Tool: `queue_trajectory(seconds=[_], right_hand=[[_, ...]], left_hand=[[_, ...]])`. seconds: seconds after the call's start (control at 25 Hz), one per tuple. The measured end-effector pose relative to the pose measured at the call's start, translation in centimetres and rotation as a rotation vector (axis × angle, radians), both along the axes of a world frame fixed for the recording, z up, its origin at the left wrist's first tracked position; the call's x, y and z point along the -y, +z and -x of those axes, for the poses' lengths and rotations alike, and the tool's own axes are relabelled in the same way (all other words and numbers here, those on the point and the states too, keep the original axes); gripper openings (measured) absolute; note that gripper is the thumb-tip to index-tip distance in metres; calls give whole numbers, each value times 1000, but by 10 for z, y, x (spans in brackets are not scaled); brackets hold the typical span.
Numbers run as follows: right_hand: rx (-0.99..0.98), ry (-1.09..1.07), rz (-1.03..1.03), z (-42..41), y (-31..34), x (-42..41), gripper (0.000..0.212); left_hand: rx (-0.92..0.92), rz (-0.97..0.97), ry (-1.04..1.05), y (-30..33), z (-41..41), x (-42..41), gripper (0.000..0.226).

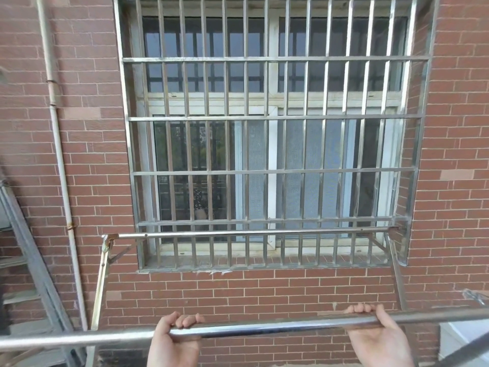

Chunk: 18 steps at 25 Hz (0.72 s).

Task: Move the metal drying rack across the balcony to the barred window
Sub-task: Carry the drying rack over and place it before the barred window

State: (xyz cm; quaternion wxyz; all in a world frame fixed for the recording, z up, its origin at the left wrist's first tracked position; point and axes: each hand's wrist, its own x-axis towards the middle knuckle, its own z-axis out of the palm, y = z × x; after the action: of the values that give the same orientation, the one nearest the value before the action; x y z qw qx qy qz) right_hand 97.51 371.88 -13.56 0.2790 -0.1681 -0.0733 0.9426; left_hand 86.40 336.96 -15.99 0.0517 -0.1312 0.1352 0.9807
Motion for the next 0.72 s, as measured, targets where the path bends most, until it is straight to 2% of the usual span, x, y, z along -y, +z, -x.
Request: queue_trajectory(seconds=[0.24, 0.32, 0.48, 0.72], right_hand=[[22, -2, -148, 0, -12, 1, 14], [32, 9, -135, 0, -13, -1, 12], [41, 28, -52, 1, -8, -3, 22], [53, 32, -37, -8, -2, 1, 24]], left_hand=[[-84, 69, 2, -11, -5, 12, 29], [-77, 68, 5, -13, -4, 17, 29], [3, 80, 33, -9, 3, 13, 30], [-17, 108, 15, -9, 1, 15, 33]])
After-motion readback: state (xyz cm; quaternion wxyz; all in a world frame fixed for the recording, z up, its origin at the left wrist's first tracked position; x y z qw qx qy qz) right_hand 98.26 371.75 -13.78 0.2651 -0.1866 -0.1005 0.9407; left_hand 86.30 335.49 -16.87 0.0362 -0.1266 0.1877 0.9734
